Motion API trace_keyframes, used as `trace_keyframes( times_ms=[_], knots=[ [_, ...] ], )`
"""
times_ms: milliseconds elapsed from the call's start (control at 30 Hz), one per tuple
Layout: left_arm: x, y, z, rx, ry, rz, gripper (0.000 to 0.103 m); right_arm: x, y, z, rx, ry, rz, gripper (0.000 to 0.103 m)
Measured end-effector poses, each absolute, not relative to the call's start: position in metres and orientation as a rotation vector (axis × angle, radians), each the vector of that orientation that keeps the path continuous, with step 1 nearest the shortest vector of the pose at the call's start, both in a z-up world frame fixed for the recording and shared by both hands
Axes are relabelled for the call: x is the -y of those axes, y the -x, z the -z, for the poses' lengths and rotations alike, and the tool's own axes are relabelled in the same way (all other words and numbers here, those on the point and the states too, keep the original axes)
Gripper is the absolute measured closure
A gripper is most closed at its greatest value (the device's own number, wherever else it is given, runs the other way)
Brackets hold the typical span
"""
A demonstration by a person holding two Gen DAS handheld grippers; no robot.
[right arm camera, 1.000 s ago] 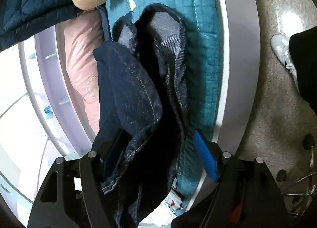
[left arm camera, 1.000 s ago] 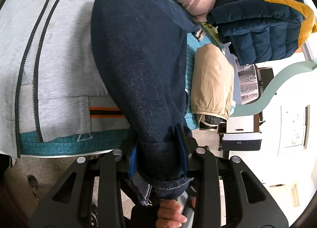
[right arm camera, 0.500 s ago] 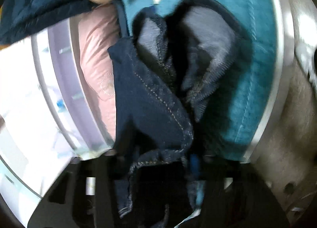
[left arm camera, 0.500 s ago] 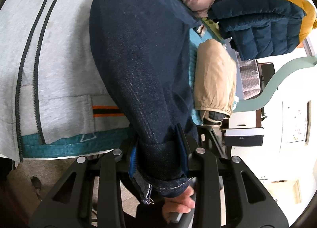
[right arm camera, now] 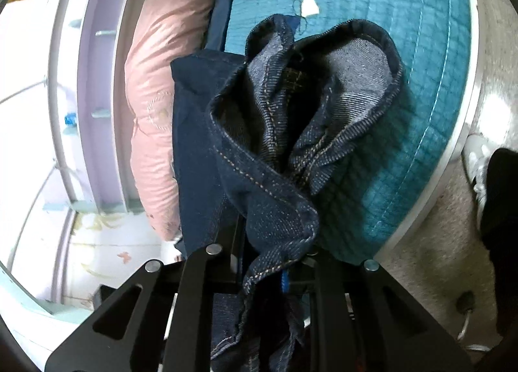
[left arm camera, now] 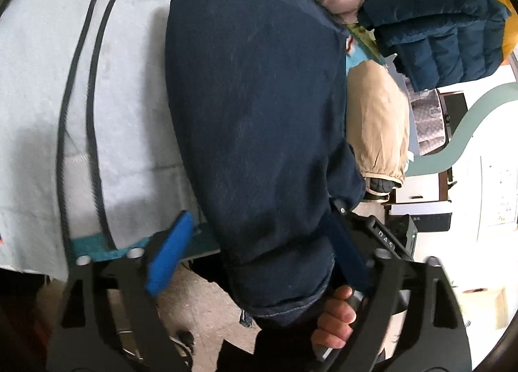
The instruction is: Fold large clothes
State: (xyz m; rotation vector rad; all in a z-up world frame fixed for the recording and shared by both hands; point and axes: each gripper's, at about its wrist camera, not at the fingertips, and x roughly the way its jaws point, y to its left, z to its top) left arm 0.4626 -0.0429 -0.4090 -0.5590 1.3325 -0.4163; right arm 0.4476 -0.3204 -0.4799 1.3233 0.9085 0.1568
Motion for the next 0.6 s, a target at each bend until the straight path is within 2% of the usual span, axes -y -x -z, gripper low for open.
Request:
trace_keyframes(
  times_ms=[167, 300, 600],
  knots=[
    [0.029, -0.484, 0.402, -1.321, 0.490, 0.369, 0.014, 0.314, -0.454, 0.464, -0.931, -1.227, -0.165, 0.089],
    [0.025, -0.513, 0.403, -1.307, 0.332, 0.340, 0.014, 0.318, -0.450, 0.454, -0.948, -1.156, -0.149, 0.089],
    [0.083, -0.593, 0.392, -1.294, -0.111, 0.481, 0.014, 0.331, -0.435, 0.468, -1.050, -1.058, -0.081, 0.090]
  ],
)
